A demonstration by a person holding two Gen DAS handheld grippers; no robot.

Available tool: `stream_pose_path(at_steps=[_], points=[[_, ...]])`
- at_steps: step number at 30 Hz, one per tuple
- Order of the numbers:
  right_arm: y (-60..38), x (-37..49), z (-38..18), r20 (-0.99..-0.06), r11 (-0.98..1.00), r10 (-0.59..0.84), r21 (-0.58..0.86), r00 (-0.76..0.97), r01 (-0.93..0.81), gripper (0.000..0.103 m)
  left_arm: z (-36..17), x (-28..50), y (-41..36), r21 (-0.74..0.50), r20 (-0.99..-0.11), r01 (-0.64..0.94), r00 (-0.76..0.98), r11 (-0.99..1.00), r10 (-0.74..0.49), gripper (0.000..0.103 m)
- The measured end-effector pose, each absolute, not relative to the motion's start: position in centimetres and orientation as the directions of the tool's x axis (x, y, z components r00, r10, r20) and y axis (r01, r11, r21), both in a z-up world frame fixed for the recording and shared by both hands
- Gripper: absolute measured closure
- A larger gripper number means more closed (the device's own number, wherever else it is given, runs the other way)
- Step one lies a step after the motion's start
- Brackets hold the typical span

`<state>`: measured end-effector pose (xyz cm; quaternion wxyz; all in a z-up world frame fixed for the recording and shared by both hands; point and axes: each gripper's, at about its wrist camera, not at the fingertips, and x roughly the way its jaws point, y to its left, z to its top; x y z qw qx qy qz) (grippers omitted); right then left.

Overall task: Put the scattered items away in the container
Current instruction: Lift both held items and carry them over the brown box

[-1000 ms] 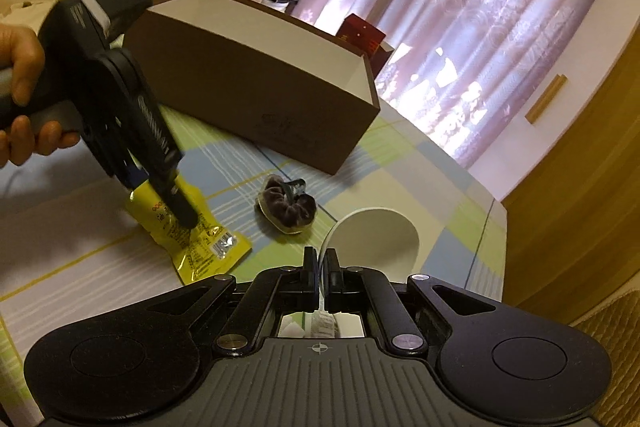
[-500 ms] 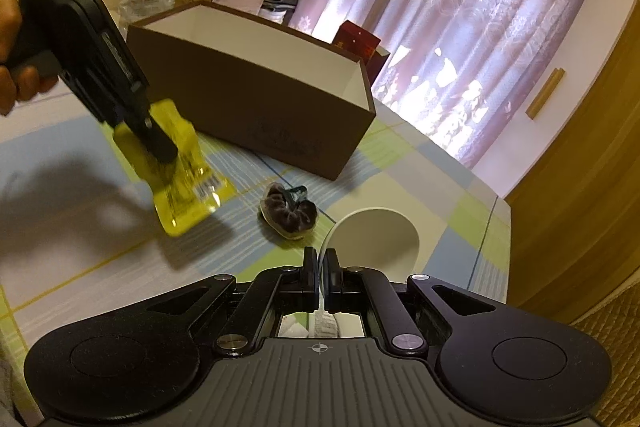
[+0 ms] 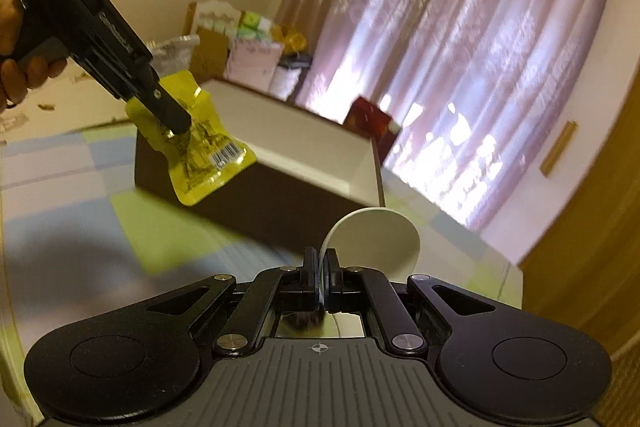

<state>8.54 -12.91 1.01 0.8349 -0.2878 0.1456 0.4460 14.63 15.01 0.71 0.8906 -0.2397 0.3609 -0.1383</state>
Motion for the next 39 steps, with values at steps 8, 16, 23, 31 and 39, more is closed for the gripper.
stream_pose_path(at_steps=[8, 16, 23, 31, 39], points=[[-9.0, 10.2, 4.7, -0.403, 0.397, 0.751, -0.357, 0.523, -0.845, 0.099, 3.9, 15.6, 17.0, -0.444, -0.565, 0.080, 0.748, 0.892, -0.348, 0.087], [-4.8, 12.5, 7.7, -0.315, 0.329, 0.830, -0.389, 0.460, -0.861, 0.099, 6.1, 17.1, 18.8, -0.357, -0.564, 0.064, 0.781, 0.932, -0.270, 0.087], [-1.7, 14.6, 8.9, -0.282, 0.284, 0.860, -0.430, 0.426, -0.857, 0.099, 7.4, 19.1, 19.7, -0.296, -0.562, 0.054, 0.798, 0.954, -0.219, 0.087], [1.9, 17.2, 8.6, -0.269, 0.264, 0.869, -0.460, 0.416, -0.848, 0.099, 8.5, 21.3, 21.1, -0.249, -0.555, 0.047, 0.812, 0.967, -0.182, 0.087], [4.4, 20.7, 8.5, -0.268, 0.263, 0.890, -0.359, 0.369, -0.895, 0.099, 9.0, 23.8, 22.6, -0.210, -0.561, 0.053, 0.812, 0.976, -0.165, 0.087]])
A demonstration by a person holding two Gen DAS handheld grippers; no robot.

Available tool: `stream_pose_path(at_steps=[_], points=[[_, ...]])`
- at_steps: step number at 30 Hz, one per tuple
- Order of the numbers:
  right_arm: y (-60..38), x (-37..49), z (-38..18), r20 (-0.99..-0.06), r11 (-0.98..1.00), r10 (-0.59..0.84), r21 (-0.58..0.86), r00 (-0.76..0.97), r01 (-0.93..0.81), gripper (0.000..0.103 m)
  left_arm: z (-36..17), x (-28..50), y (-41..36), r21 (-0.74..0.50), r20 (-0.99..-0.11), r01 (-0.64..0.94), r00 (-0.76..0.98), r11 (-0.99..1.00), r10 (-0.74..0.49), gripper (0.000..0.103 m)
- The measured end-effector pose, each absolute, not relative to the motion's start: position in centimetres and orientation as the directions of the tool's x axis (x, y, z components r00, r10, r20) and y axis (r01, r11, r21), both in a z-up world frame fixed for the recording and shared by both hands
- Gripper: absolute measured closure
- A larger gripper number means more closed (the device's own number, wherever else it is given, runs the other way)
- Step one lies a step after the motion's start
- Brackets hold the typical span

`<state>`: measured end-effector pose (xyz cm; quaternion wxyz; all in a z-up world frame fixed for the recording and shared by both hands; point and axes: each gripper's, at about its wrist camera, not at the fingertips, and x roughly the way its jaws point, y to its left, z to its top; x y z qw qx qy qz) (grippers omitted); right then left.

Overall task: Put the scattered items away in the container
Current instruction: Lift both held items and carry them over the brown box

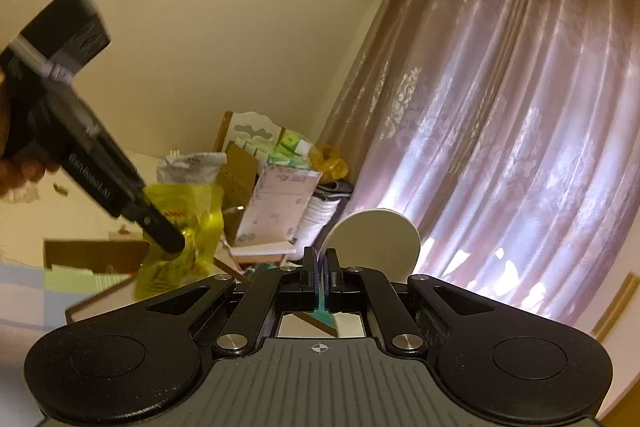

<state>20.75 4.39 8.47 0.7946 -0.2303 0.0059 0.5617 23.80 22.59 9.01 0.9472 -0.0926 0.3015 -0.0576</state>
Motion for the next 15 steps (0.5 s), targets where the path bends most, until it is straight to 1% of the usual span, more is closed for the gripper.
stream_pose_path(at_steps=[4, 9, 15], points=[[5.4, 22.6, 8.7, -0.281, 0.271, 0.890, -0.306, 0.358, -0.913, 0.099, 8.6, 25.1, 23.2, -0.202, -0.571, 0.053, 0.805, 0.978, -0.162, 0.087], [6.6, 24.7, 7.4, -0.338, 0.278, 0.874, -0.244, 0.350, -0.929, 0.099, 7.5, 26.5, 23.7, -0.196, -0.592, 0.053, 0.789, 0.979, -0.161, 0.087], [7.9, 26.7, 4.6, -0.417, 0.270, 0.841, -0.225, 0.344, -0.936, 0.099, 5.2, 28.4, 24.0, -0.175, -0.633, 0.041, 0.761, 0.984, -0.144, 0.087]])
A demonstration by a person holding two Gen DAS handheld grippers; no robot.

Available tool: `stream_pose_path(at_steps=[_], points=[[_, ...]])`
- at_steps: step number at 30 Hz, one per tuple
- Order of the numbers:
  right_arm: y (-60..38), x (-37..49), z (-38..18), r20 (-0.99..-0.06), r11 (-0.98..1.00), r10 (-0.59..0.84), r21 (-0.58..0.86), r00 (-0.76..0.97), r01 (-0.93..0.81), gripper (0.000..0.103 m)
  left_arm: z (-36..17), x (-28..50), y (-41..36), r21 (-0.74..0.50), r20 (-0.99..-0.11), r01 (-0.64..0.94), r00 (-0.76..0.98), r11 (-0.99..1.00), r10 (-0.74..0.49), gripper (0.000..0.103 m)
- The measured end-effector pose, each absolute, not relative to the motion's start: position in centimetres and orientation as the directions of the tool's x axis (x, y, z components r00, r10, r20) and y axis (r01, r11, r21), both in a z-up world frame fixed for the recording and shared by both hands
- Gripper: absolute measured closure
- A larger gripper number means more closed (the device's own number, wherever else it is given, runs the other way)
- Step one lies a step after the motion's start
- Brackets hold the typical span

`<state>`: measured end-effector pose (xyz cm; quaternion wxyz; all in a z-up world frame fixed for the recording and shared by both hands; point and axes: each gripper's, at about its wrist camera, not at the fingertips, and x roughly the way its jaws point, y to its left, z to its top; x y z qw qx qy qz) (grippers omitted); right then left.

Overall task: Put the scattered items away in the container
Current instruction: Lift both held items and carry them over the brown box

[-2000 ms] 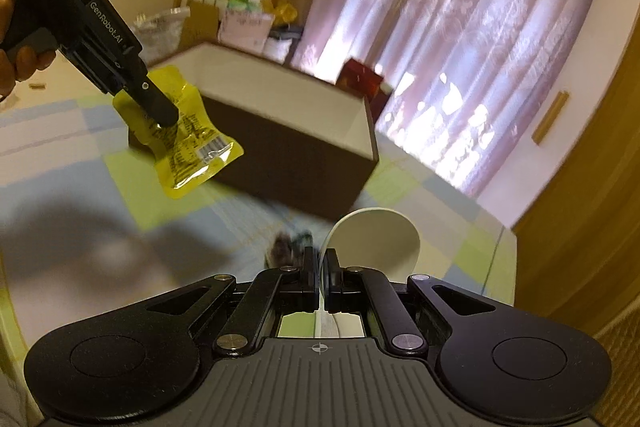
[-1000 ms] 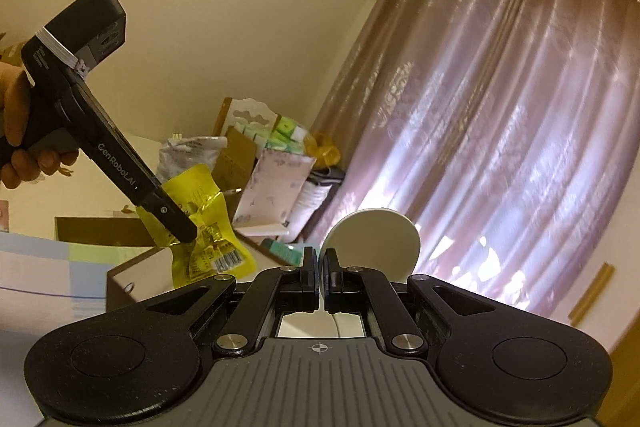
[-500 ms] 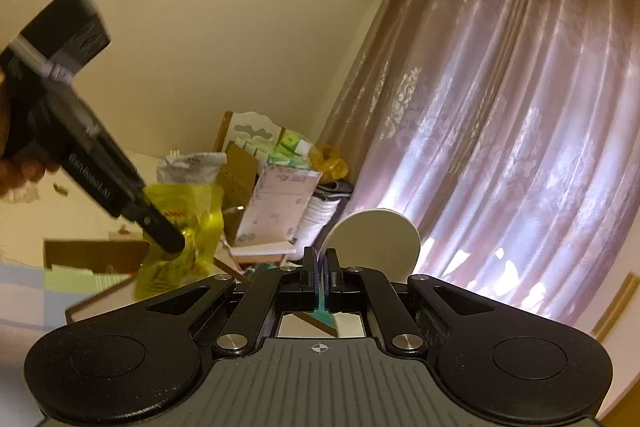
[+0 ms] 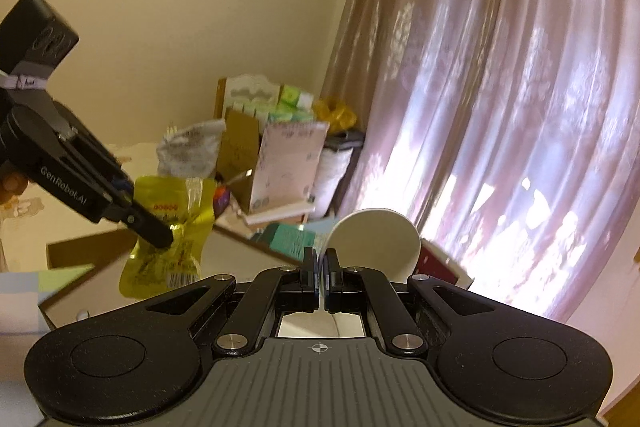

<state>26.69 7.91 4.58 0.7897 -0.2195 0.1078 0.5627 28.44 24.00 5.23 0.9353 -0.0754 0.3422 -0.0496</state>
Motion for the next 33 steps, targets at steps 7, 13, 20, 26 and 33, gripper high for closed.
stream_pose_path(at_steps=[7, 13, 20, 26, 33], points=[[9.4, 28.7, 1.0, -0.484, 0.246, 0.807, -0.246, 0.339, -0.937, 0.099, 2.3, 30.8, 24.2, -0.135, -0.680, 0.029, 0.724, 0.990, -0.114, 0.087], [11.4, 30.3, -1.4, -0.571, 0.208, 0.755, -0.260, 0.323, -0.943, 0.099, 0.0, 32.6, 24.6, -0.137, -0.717, 0.016, 0.688, 0.990, -0.111, 0.087], [14.2, 31.9, -4.9, -0.703, 0.189, 0.642, -0.243, 0.307, -0.952, 0.099, -2.4, 34.1, 25.2, -0.139, -0.759, -0.003, 0.642, 0.990, -0.105, 0.087], [15.3, 33.1, -7.0, -0.763, 0.219, 0.570, -0.216, 0.305, -0.952, 0.099, -3.8, 35.5, 25.4, -0.132, -0.785, -0.024, 0.613, 0.991, -0.090, 0.087], [15.6, 35.3, -7.3, -0.795, 0.337, 0.530, -0.122, 0.295, -0.933, 0.098, -5.4, 36.9, 25.4, -0.122, -0.807, -0.048, 0.586, 0.991, -0.071, 0.087]])
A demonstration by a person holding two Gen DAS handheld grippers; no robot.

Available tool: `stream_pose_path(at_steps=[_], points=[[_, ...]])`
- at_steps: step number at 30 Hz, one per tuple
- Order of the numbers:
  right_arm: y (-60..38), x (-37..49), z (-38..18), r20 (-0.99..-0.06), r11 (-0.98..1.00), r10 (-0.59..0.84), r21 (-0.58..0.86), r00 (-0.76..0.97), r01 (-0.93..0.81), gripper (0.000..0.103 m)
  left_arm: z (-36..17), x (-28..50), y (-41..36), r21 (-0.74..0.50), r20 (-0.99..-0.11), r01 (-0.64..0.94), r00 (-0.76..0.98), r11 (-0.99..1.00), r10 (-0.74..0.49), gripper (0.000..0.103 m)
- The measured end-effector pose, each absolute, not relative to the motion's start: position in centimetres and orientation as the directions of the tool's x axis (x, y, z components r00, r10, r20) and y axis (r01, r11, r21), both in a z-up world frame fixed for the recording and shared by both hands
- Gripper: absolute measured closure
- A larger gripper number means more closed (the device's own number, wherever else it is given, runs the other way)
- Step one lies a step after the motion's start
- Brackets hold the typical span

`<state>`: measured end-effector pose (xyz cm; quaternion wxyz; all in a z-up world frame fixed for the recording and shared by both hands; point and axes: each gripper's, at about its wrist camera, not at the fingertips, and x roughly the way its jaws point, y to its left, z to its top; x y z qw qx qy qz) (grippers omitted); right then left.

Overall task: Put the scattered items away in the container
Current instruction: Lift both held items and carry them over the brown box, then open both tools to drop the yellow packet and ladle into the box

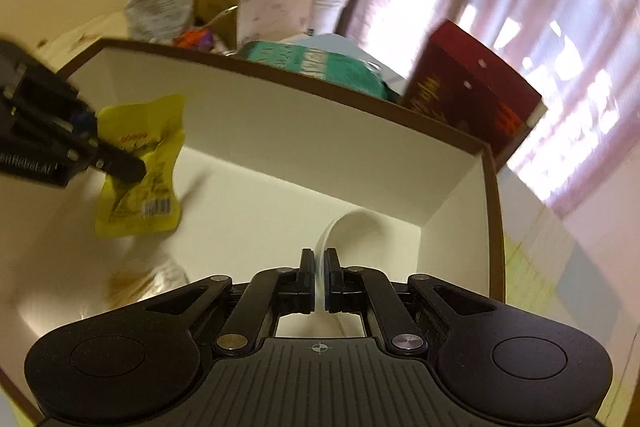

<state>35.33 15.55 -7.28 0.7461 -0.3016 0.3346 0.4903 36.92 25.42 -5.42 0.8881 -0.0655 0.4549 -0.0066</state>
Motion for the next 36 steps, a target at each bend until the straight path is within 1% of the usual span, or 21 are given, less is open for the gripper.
stream_pose_path(at_steps=[5, 8, 10, 12, 14, 15, 17, 18, 19, 20, 22, 31, 33, 36], points=[[15.3, 35.8, -7.1, -0.814, 0.362, 0.515, -0.077, 0.268, -0.929, 0.098, -5.6, 37.8, 25.9, -0.136, -0.797, -0.062, 0.599, 0.989, -0.072, 0.087], [14.9, 35.5, -6.8, -0.825, 0.356, 0.517, -0.038, 0.230, -0.934, 0.098, -5.7, 38.3, 26.1, -0.116, -0.811, -0.080, 0.583, 0.990, -0.048, 0.086], [14.8, 35.3, -6.5, -0.827, 0.353, 0.519, -0.023, 0.216, -0.935, 0.098, -5.9, 38.3, 26.1, -0.070, -0.831, -0.082, 0.556, 0.994, -0.013, 0.085], [14.6, 35.3, -6.3, -0.827, 0.351, 0.523, -0.011, 0.206, -0.936, 0.098, -6.1, 38.2, 25.9, -0.028, -0.846, -0.076, 0.532, 0.997, 0.017, 0.076], [14.4, 35.2, -6.2, -0.828, 0.348, 0.527, 0.005, 0.191, -0.938, 0.098, -5.9, 38.0, 25.9, -0.007, -0.846, -0.075, 0.532, 0.997, 0.034, 0.062], [14.2, 35.1, -6.1, -0.828, 0.347, 0.528, 0.010, 0.186, -0.938, 0.098, -5.7, 37.8, 25.9, 0.002, -0.844, -0.071, 0.535, 0.997, 0.040, 0.058], [14.0, 35.0, -6.0, -0.830, 0.340, 0.529, 0.018, 0.176, -0.940, 0.098, -5.3, 37.6, 25.7, 0.024, -0.838, -0.061, 0.543, 0.998, 0.053, 0.048], [14.0, 35.0, -5.9, -0.832, 0.336, 0.529, 0.022, 0.169, -0.942, 0.098, -5.0, 37.4, 25.6, 0.039, -0.835, -0.054, 0.547, 0.998, 0.063, 0.046], [14.0, 34.9, -5.9, -0.833, 0.332, 0.528, 0.025, 0.164, -0.943, 0.098, -4.8, 37.4, 25.5, 0.060, -0.832, -0.051, 0.549, 0.997, 0.078, 0.040], [13.9, 34.8, -5.8, -0.834, 0.329, 0.528, 0.030, 0.158, -0.944, 0.098, -4.6, 37.3, 25.3, 0.083, -0.828, -0.047, 0.553, 0.995, 0.095, 0.037], [13.7, 34.7, -5.7, -0.834, 0.325, 0.530, 0.031, 0.155, -0.945, 0.098, -4.1, 37.2, 25.1, 0.117, -0.822, -0.038, 0.558, 0.992, 0.118, 0.036], [12.2, 33.8, -4.8, -0.825, 0.326, 0.546, 0.053, 0.143, -0.944, 0.098, -3.3, 36.3, 24.8, 0.121, -0.819, -0.035, 0.562, 0.992, 0.120, 0.031], [11.8, 33.6, -4.6, -0.821, 0.330, 0.553, 0.058, 0.143, -0.942, 0.098, -3.2, 36.1, 24.6, 0.123, -0.819, -0.035, 0.560, 0.992, 0.121, 0.029], [11.1, 33.3, -4.0, -0.810, 0.340, 0.568, 0.068, 0.147, -0.938, 0.098, -3.0, 35.7, 24.1, 0.121, -0.820, -0.033, 0.561, 0.992, 0.118, 0.023]])
